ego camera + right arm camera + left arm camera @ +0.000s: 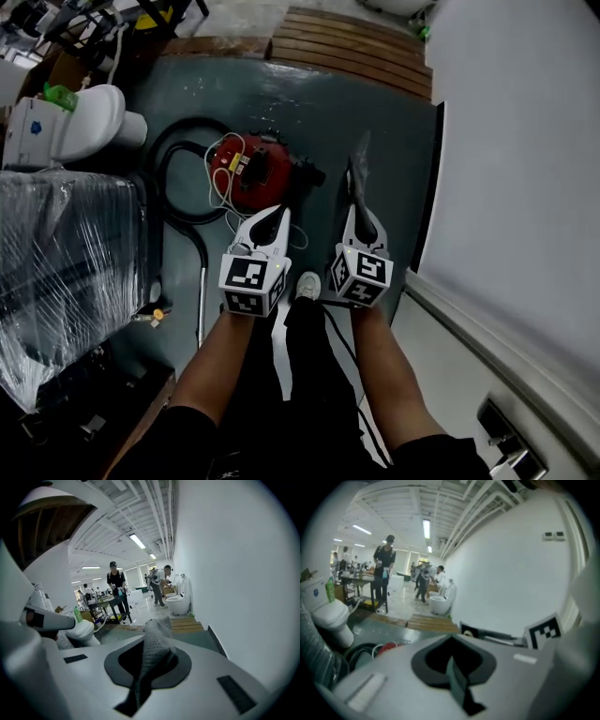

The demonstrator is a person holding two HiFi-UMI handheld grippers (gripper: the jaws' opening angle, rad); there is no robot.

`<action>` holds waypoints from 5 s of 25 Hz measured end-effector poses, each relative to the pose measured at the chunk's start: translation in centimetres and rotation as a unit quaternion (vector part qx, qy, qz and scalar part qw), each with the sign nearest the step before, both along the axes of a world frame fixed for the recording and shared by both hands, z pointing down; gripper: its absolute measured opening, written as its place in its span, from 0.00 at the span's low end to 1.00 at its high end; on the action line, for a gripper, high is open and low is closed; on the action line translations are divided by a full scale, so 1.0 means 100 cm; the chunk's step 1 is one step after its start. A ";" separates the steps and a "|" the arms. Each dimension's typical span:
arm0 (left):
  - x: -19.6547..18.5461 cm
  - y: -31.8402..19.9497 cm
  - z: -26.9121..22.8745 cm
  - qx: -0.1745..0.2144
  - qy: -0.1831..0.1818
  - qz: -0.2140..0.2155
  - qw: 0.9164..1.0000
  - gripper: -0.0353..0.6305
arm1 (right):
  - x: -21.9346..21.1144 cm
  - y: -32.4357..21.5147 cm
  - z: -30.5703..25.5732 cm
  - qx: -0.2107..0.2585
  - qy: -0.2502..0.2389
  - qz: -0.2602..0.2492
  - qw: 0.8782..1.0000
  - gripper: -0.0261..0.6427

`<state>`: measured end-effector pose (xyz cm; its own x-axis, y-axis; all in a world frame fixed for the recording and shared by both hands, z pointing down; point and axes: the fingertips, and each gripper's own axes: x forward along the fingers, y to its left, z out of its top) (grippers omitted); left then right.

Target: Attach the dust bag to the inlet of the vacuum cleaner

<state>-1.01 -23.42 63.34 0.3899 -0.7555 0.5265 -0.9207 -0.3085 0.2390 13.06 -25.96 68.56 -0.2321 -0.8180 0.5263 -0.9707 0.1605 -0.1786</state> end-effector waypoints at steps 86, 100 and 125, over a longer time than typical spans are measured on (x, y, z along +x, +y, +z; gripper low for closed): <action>-0.045 -0.029 0.202 -0.067 0.023 0.133 0.989 0.05 | -0.078 -0.023 0.278 -0.147 -0.210 0.186 0.949 0.05; -0.039 -0.021 0.201 -0.070 0.018 0.135 0.988 0.05 | -0.081 -0.015 0.265 -0.103 -0.071 0.090 0.988 0.24; -0.009 -0.030 0.036 -0.008 0.015 0.098 0.995 0.05 | -0.051 0.018 0.017 -0.014 -0.038 0.058 0.997 0.03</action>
